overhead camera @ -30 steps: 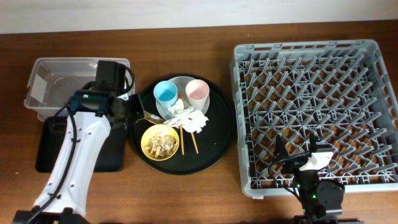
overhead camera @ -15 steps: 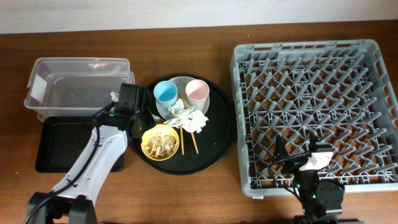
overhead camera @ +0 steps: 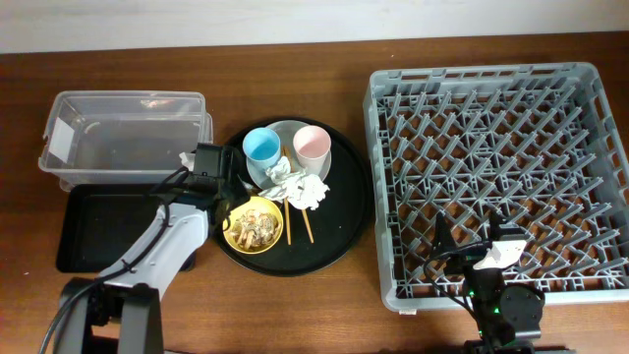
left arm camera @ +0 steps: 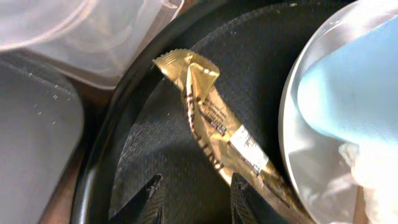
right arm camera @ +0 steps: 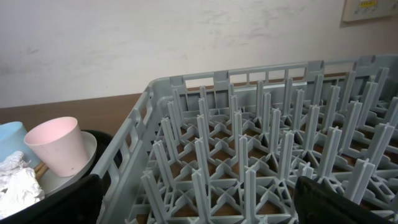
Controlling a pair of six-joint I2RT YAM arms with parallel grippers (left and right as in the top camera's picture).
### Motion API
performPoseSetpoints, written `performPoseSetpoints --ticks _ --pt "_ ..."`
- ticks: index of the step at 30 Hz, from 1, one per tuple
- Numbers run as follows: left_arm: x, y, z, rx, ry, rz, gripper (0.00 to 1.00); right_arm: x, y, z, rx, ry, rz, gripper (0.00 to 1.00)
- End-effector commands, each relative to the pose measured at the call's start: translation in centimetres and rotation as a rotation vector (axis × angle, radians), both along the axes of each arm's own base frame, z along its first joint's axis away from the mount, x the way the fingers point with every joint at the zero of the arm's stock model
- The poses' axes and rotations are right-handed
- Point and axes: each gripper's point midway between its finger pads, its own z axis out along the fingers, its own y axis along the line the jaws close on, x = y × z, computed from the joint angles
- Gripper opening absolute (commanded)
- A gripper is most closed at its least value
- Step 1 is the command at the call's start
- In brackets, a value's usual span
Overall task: Sort waste into correct bins and load items into the dishwasher rack
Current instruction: 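Reach the left gripper to the gold wrapper and grasp it, then carry the gold wrapper left and drop it into the clear bin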
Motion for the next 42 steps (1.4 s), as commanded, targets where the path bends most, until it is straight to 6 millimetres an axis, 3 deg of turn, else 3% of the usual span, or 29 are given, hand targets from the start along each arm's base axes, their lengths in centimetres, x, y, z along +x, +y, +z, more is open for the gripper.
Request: performPoseSetpoints --ticks 1,10,16,18,21,24,27,28,32,35,39,41,42 --pt "0.3 0.2 -0.3 0.007 -0.011 0.014 0.33 0.0 0.2 -0.3 0.009 0.006 0.008 0.98" --pt "1.1 0.1 -3.9 0.015 0.027 0.014 0.32 0.0 0.2 -0.3 0.009 0.006 0.008 0.98" --pt "1.7 -0.1 -3.7 0.011 0.005 0.014 0.01 0.0 0.2 -0.3 0.009 0.006 0.008 0.98" --pt "2.1 -0.1 -2.9 0.007 -0.017 0.014 0.01 0.0 0.2 -0.3 0.009 0.006 0.008 0.98" --pt "2.8 -0.3 0.4 -0.008 -0.09 0.014 0.01 0.0 0.2 -0.3 0.009 0.006 0.008 0.99" --pt "3.3 -0.4 6.1 -0.031 -0.201 0.014 0.01 0.0 0.2 -0.3 0.009 0.006 0.008 0.98" --pt "3.4 -0.2 10.4 -0.051 -0.309 0.019 0.01 0.0 0.2 -0.3 0.009 0.006 0.008 0.98" --pt "3.4 0.3 12.6 -0.062 -0.364 0.031 0.01 0.0 0.2 -0.3 0.009 0.006 0.008 0.98" --pt "3.9 3.3 17.9 -0.041 -0.442 0.085 0.01 0.0 0.2 -0.3 0.009 0.006 0.008 0.98" --pt "4.6 6.5 20.0 -0.012 -0.494 0.149 0.01 0.0 0.2 -0.3 0.009 0.006 0.008 0.98" --pt "4.7 13.2 18.5 0.072 -0.464 0.324 0.01 0.0 0.2 -0.3 0.009 0.006 0.008 0.98" --pt "5.0 16.5 16.0 0.124 -0.41 0.403 0.0 0.0 0.2 -0.3 0.009 0.006 0.008 0.98" --pt "5.8 18.4 13.8 0.135 -0.379 0.432 0.0 0.0 0.2 -0.3 0.009 0.006 0.008 0.98"
